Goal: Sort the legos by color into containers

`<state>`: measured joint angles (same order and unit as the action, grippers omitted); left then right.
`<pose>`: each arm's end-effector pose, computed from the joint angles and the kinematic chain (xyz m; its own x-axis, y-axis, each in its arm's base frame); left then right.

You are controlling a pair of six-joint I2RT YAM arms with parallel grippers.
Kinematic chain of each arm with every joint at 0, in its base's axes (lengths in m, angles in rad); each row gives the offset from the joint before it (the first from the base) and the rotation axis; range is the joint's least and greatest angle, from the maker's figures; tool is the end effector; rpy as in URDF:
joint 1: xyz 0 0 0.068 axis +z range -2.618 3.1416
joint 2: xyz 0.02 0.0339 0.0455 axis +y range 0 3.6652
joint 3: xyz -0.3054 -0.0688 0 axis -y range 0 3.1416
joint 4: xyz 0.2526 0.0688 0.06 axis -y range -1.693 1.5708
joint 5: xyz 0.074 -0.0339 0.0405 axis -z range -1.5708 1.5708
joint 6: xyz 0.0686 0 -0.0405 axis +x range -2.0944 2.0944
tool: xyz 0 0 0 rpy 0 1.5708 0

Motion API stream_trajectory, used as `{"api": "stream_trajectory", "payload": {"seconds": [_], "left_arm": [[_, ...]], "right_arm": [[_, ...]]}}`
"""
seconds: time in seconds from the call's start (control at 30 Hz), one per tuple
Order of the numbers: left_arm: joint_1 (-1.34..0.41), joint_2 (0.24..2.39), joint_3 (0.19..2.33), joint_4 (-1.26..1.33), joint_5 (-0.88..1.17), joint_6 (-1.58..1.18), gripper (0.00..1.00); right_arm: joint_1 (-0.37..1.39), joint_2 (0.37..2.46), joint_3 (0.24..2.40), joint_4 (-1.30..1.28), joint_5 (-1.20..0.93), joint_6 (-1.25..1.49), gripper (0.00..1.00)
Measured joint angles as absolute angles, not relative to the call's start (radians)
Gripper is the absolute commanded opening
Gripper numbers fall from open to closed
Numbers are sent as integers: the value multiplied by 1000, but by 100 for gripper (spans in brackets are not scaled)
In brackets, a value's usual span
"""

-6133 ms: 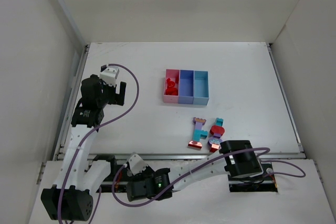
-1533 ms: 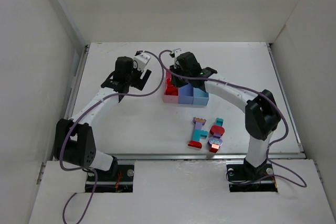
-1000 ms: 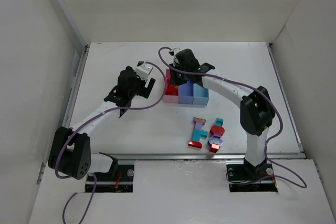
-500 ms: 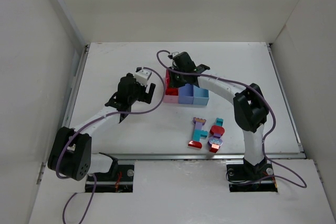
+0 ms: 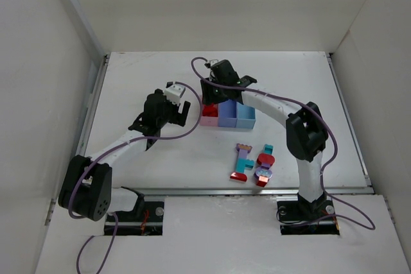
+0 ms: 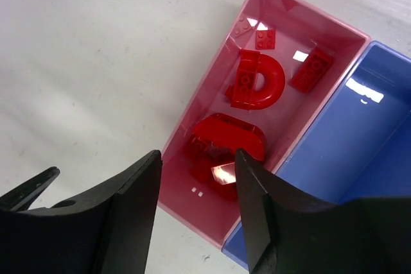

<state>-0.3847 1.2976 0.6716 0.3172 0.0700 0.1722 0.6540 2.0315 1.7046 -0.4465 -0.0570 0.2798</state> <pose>0.2885 -0.1220 0.2649 -0.2028 0.2665 -0.9422 0.4779 0.8668 0.1423 0.4073 0.3172 0.2632 -0.7095 -0.1965 -0.6767 -0.4617 0.8551 0.2359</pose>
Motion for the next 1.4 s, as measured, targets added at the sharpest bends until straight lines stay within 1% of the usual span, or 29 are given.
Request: {"api": "stream_trajectory", "payload": {"seconds": [0.23, 0.3, 0.37, 0.4, 0.5, 0.6, 0.63, 0.67, 0.73, 0.8, 0.83, 0.9, 0.97, 1.1, 1.3, 1.4], "left_arm": [[-385, 1293, 664, 318, 70, 174, 83], [-385, 1291, 662, 318, 70, 174, 83], [-385, 1291, 662, 319, 70, 175, 83], [-385, 1290, 662, 319, 70, 175, 83], [-385, 1282, 662, 320, 70, 177, 83], [-385, 1272, 660, 332, 70, 181, 83], [-385, 1268, 656, 341, 70, 183, 83], [-386, 1265, 651, 349, 70, 186, 84], [-387, 1258, 635, 365, 70, 187, 84], [-390, 1251, 617, 371, 66, 190, 85], [-393, 1248, 609, 373, 62, 192, 85], [-403, 1245, 593, 381, 59, 194, 85], [-415, 1245, 576, 390, 56, 195, 85], [-435, 1235, 546, 403, 53, 201, 85], [-444, 1218, 543, 422, 51, 202, 85], [-444, 1210, 543, 427, 44, 208, 85]], "right_arm": [[654, 2032, 1707, -474, -44, 256, 56], [654, 2030, 1712, -490, -33, 248, 59], [654, 2020, 1713, -510, -15, 239, 65], [654, 2008, 1711, -524, -4, 236, 65], [654, 1919, 1671, -563, 42, 236, 70], [654, 1765, 1579, -598, 85, 252, 77], [654, 1710, 1540, -603, 95, 262, 77], [654, 1657, 1499, -609, 103, 279, 79], [654, 1577, 1419, -651, 120, 323, 81], [654, 1520, 1326, -680, 137, 381, 85], [654, 1499, 1281, -704, 149, 413, 89], [652, 1465, 1198, -753, 172, 477, 90], [643, 1433, 1141, -810, 189, 536, 93], [614, 1394, 1085, -864, 216, 622, 93], [595, 1387, 1001, -868, 241, 693, 93], [575, 1388, 962, -867, 245, 712, 90]]}}
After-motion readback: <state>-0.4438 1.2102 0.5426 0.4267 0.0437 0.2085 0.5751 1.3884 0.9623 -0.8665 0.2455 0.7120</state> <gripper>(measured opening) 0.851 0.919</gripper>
